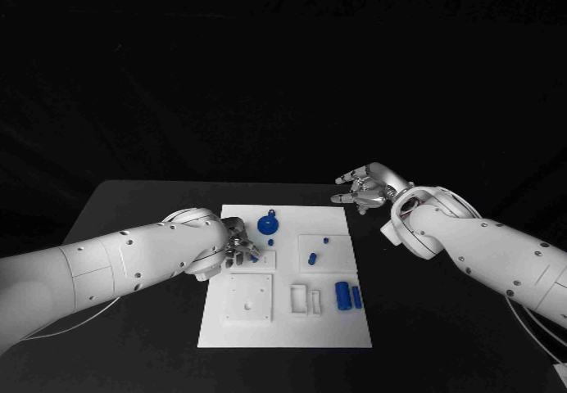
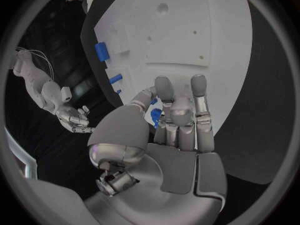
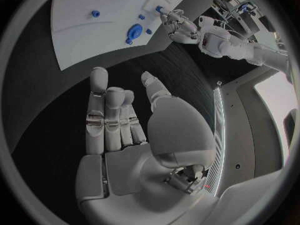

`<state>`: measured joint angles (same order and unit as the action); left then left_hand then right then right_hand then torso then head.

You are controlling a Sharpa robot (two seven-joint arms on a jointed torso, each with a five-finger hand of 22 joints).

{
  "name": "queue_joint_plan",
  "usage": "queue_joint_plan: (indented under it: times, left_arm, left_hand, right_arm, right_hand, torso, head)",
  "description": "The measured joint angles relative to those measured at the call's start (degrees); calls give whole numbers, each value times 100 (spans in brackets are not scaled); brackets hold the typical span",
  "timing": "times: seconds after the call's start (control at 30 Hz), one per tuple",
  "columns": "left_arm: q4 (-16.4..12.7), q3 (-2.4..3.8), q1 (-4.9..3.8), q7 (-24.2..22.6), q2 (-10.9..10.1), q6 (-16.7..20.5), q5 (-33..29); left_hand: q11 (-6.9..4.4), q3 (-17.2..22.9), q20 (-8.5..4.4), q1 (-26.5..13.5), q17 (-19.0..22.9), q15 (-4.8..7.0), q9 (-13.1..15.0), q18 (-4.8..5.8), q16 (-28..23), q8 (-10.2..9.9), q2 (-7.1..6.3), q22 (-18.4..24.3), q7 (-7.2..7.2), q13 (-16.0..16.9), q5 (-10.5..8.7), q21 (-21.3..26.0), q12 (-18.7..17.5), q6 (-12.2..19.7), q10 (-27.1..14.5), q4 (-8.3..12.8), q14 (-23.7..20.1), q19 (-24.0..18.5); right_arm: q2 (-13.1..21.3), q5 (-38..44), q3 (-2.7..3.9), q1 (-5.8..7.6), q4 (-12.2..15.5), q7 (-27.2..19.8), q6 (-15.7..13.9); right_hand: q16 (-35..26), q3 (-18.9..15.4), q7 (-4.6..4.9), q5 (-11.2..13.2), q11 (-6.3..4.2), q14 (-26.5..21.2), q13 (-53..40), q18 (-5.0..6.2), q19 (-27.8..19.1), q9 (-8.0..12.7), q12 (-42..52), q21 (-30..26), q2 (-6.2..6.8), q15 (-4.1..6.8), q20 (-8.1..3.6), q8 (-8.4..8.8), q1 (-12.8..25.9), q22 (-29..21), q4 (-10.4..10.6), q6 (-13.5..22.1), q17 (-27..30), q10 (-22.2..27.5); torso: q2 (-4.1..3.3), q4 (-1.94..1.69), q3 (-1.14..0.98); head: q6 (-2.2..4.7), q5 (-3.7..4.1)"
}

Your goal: Assemble the parts on the task board

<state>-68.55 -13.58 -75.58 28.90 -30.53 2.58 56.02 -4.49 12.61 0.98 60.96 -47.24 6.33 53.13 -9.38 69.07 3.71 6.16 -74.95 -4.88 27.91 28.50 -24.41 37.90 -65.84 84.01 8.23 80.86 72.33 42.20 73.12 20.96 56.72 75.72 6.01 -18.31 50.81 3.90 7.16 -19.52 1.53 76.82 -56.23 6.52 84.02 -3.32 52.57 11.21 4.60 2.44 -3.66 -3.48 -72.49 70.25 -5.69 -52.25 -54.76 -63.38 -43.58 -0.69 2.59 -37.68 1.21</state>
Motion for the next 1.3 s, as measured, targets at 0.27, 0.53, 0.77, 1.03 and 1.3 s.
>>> queue_joint_plan:
  times: [0.27,0.53,0.77,1.03,1.3]
  left_arm:
    - [-3,-1,2,-11,-11,-20,30]
    - [-10,-2,5,-12,-31,-80,60]
    - [-17,-6,12,-8,-39,-148,73]
    - [-14,-3,10,-8,-41,-187,86]
    - [13,-3,12,-15,-23,-214,87]
  left_hand:
    - [-16,-28,46,0,-22,0,46,0,15,12,0,1,0,5,28,-53,9,0,15,28,0,-5]
    - [-15,-44,66,0,-42,0,71,-90,37,10,0,1,-1,10,62,-75,31,-1,15,44,0,-26]
    - [-13,-44,66,1,-61,0,78,-90,77,4,-1,2,-1,12,63,-77,54,-2,13,44,0,-26]
    - [13,-44,86,1,-83,20,94,-89,77,18,-1,2,-11,23,63,-99,76,-11,37,45,21,-47]
    - [13,-44,86,3,-83,20,132,-89,100,23,-3,3,-16,23,78,-121,76,-17,37,45,22,-47]
  right_arm:
    - [-3,-2,0,0,-5,-1,4]
    - [-9,-3,0,0,-7,-1,9]
    - [-12,-5,0,0,-11,-2,13]
    - [-16,-7,0,0,-13,-3,15]
    - [-23,-9,0,0,-18,-3,17]
  right_hand:
    - [0,0,0,-29,0,0,6,0,0,0,0,0,0,0,0,0,0,-7,0,0,0,0]
    - [0,0,0,-28,0,0,6,0,0,0,0,0,0,0,0,0,0,-7,0,0,1,0]
    - [0,0,0,-28,0,0,5,0,0,0,0,0,0,0,0,0,0,-7,0,0,5,0]
    - [0,0,0,-28,0,0,5,-1,0,0,0,0,0,0,0,0,0,-7,0,0,5,0]
    - [0,0,0,-28,0,0,11,0,0,0,0,0,0,0,0,0,0,-15,0,0,5,0]
  torso:
    - [0,1,4]
    - [2,1,3]
    - [2,3,3]
    - [2,4,2]
    - [2,2,1]
  head:
    - [-1,-3]
    - [-1,-6]
    - [-5,-7]
    - [-5,-7]
    - [4,-7]
